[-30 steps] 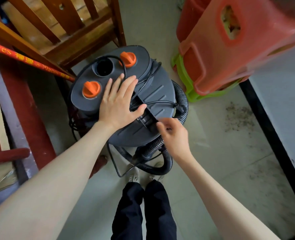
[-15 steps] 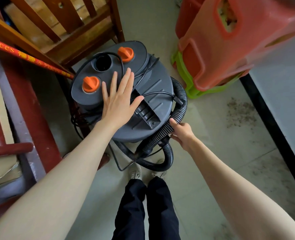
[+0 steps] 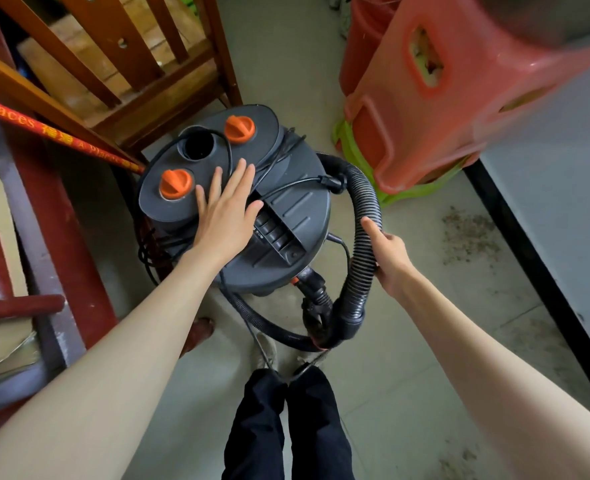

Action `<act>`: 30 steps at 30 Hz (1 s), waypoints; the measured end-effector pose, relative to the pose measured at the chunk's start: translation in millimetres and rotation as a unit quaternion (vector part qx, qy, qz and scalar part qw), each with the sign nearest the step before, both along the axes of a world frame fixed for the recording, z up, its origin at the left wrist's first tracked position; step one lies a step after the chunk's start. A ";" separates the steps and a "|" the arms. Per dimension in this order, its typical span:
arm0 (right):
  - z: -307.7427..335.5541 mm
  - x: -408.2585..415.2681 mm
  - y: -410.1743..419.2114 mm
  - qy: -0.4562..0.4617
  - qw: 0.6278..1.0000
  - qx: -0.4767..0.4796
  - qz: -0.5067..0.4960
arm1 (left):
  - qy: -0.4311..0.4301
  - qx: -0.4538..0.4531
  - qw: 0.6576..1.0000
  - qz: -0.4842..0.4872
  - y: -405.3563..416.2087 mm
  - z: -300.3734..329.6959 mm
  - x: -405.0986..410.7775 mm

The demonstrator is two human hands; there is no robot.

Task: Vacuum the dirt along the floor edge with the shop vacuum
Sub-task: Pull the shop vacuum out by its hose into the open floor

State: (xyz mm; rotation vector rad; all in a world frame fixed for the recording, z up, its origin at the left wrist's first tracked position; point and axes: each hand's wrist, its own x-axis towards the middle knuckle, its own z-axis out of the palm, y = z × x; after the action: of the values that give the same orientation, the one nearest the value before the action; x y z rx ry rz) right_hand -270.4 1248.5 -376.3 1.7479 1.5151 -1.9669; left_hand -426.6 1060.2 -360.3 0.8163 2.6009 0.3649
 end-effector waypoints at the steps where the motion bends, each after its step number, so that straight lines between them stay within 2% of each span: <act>1: 3.5 2.2 4.7 0.002 1.000 0.000 -0.007 | -0.003 0.000 1.000 0.001 0.3 1.6 0.4; 9: 31.1 -14.5 25.3 0.082 0.995 -0.059 0.006 | 0.011 -0.028 0.999 -0.009 3.9 8.1 1.6; 16: 54.6 -44.2 45.2 0.099 0.995 -0.002 -0.011 | 0.026 -0.041 0.999 -0.015 5.0 6.5 4.8; 21: 76.1 -69.9 53.9 0.086 0.988 0.071 0.109 | 0.019 -0.068 0.998 -0.002 8.1 9.9 7.7; 25: 99.6 -102.3 62.0 0.066 0.961 0.146 0.226 | 0.000 -0.091 0.996 -0.012 8.7 13.7 6.1; 27: 114.8 -115.0 66.2 0.067 0.939 0.193 0.276 | -0.011 -0.100 0.995 -0.015 8.6 15.8 4.7; 30: 131.3 -126.2 68.0 0.055 0.881 0.278 0.380 | -0.022 -0.105 0.994 -0.012 9.4 18.4 4.8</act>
State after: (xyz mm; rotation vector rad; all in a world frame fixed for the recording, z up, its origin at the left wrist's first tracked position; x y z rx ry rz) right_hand -396.6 1316.4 -245.0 0.8726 2.4768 -1.3052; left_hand -421.8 1069.6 -341.9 0.7573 2.5331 0.0993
